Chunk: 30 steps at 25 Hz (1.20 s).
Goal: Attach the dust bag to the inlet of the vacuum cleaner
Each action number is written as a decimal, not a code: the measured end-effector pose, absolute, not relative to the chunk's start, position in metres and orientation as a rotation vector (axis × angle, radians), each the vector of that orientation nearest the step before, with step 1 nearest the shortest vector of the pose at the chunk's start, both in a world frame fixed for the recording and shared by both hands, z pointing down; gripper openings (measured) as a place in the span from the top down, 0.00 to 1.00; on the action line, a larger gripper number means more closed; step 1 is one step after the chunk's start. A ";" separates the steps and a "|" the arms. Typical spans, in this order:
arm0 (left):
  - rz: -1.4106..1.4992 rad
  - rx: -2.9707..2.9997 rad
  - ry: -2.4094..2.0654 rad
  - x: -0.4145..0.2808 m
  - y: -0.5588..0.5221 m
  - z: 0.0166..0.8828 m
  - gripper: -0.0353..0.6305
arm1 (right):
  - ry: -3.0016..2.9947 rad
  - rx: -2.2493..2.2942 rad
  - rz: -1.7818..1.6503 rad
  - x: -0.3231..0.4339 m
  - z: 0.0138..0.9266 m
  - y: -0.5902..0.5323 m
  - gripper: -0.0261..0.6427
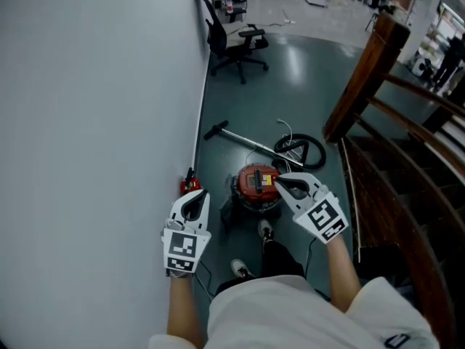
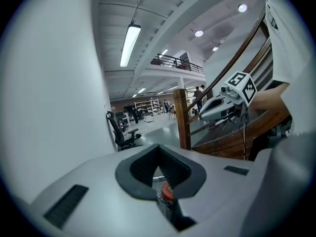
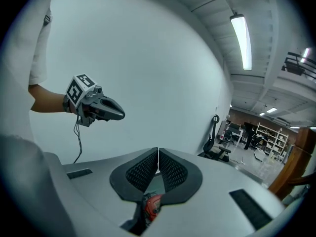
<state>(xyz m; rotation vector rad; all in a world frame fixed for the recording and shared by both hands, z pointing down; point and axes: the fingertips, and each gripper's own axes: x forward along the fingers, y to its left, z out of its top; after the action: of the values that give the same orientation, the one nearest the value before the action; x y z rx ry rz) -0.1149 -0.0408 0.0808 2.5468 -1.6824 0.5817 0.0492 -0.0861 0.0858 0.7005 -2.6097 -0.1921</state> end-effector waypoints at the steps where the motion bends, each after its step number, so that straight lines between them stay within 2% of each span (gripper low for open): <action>1: 0.595 2.554 -1.681 -0.114 -0.039 0.076 0.94 | -2.608 0.695 -0.209 0.049 0.080 -0.083 0.91; 13: 0.690 2.672 -1.737 -0.110 -0.024 0.011 0.94 | -2.654 0.742 -0.353 0.044 -0.003 -0.061 0.91; 19: 0.857 2.672 -1.713 -0.106 -0.018 0.002 0.94 | -2.653 0.744 -0.419 0.038 -0.026 -0.054 0.92; 30: 0.793 2.754 -1.803 -0.100 -0.008 -0.045 0.94 | -2.660 0.721 -0.498 0.030 -0.053 -0.035 0.92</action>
<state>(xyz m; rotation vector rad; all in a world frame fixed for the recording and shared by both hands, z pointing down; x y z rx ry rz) -0.1001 -0.0075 -0.0446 2.7538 -1.8032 0.7932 0.0296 -0.0350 -0.0526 0.7205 -2.6599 -0.4981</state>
